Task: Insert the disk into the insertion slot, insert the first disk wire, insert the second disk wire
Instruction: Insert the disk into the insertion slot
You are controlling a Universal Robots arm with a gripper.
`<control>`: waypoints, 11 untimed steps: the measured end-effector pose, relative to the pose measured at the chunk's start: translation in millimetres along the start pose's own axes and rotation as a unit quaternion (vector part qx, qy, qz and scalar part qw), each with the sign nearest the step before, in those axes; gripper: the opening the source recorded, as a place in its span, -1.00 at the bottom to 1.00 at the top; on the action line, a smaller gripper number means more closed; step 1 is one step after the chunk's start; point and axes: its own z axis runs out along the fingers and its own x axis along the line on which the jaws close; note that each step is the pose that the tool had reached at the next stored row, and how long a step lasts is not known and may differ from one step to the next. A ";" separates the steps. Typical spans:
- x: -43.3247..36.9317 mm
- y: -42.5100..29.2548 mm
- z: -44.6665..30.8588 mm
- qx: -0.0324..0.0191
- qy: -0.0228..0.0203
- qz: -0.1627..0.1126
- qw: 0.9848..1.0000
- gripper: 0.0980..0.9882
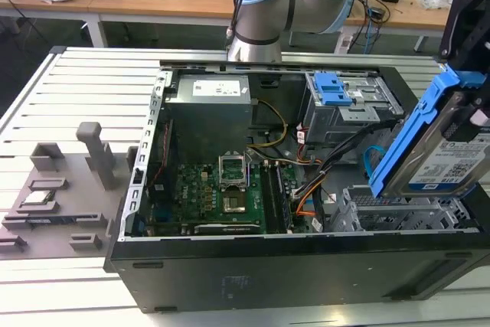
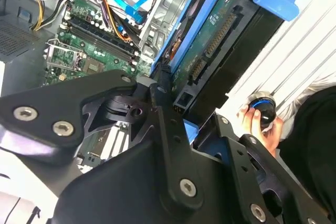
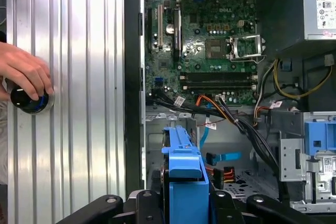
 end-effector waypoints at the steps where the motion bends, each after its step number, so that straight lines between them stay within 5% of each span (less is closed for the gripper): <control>1: -0.1 -0.1 2.0 0.000 0.000 0.000 1.000 -0.40; 11: -14.2 2.8 30.5 0.000 0.000 0.000 1.000 -0.40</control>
